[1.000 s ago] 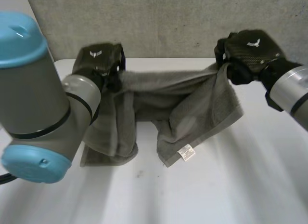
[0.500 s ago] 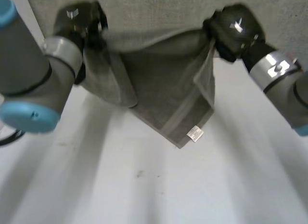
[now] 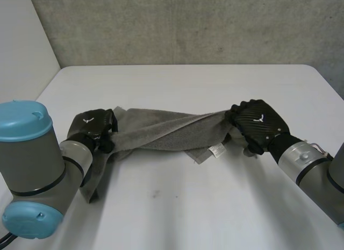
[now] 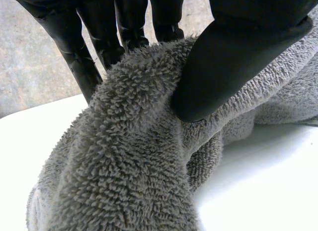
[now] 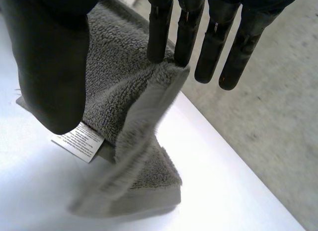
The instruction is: Fold the towel.
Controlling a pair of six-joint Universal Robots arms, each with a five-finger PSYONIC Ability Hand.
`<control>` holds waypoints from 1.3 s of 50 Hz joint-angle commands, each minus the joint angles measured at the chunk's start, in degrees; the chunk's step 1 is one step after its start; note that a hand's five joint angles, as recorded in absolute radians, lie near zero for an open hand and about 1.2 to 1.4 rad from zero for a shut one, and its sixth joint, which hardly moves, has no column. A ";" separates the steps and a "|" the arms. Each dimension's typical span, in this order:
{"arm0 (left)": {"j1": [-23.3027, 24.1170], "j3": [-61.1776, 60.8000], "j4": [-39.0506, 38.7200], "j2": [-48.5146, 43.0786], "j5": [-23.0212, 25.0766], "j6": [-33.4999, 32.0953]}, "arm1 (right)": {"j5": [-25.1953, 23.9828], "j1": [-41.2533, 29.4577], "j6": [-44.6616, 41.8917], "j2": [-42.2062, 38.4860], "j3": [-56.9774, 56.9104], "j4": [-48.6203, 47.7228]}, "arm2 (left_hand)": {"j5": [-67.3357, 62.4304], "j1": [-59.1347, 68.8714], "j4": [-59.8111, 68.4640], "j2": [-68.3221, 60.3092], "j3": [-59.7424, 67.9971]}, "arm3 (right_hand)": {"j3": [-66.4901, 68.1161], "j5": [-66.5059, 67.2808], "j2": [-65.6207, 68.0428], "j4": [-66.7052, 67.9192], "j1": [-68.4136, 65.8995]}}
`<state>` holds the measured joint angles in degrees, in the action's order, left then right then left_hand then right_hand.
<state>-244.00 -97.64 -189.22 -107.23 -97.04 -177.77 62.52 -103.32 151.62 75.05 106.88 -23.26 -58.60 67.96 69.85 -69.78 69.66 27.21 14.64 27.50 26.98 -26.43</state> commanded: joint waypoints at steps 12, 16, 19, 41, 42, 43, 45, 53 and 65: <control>-0.07 -1.59 -0.62 0.09 -0.08 0.15 | 11.48 -2.06 24.69 11.61 -1.15 8.58 | -11.40 12.04 10.15 -10.22 10.34 | 0.42 3.00 0.13 0.66 -1.20; 0.10 -1.77 -0.71 0.09 -0.08 0.15 | 11.66 -2.06 24.96 11.52 -1.41 9.55 | -11.40 12.04 10.15 -10.22 10.34 | -8.38 -5.80 -8.67 -8.15 7.60; 0.10 -1.85 -0.71 0.26 -0.08 0.23 | 11.75 -2.15 25.04 10.99 -1.50 10.78 | -11.40 12.04 10.15 -10.22 10.34 | -14.10 -11.52 -14.39 -13.87 13.32; -0.51 -1.68 -0.71 1.14 -0.08 0.15 | 11.13 -1.80 8.31 -4.81 -1.84 11.75 | -11.40 12.04 10.15 -10.22 10.34 | -3.05 -0.47 -3.34 -2.82 2.27; -0.60 -1.68 -0.71 1.14 -0.08 0.15 | 11.13 -1.80 8.26 -4.83 -1.85 11.75 | -11.40 12.04 10.15 -10.22 10.34 | -3.00 -0.42 -3.29 -2.77 2.22; -0.60 -1.68 -0.71 1.14 -0.08 0.15 | 10.96 -1.10 4.43 -6.39 -2.02 11.58 | -11.40 12.04 10.15 -10.22 10.34 | 0.83 3.41 0.54 1.06 -1.61; -0.60 -1.68 -0.71 1.14 -0.08 0.15 | 11.04 -0.14 1.43 -7.37 -2.20 11.31 | -11.40 12.04 10.15 -10.22 10.34 | 1.87 4.45 1.58 2.10 -2.65; -0.77 -1.94 -0.71 1.06 -0.08 0.15 | 10.69 1.10 -3.26 -11.95 -4.93 11.05 | -11.40 12.04 10.15 -10.22 10.34 | 6.75 9.33 6.47 6.99 -7.54; -0.78 -2.47 -0.71 1.06 0.01 0.15 | 10.78 1.71 -3.78 -14.49 -6.68 10.26 | -11.40 12.04 10.15 -10.22 10.34 | 13.29 15.87 13.00 13.52 -14.07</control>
<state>-244.78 -100.03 -189.93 -106.17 -97.05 -177.63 73.27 -101.61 147.62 61.44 100.74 -12.43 -58.57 67.96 69.84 -69.78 69.66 35.97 26.44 34.84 35.88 -36.35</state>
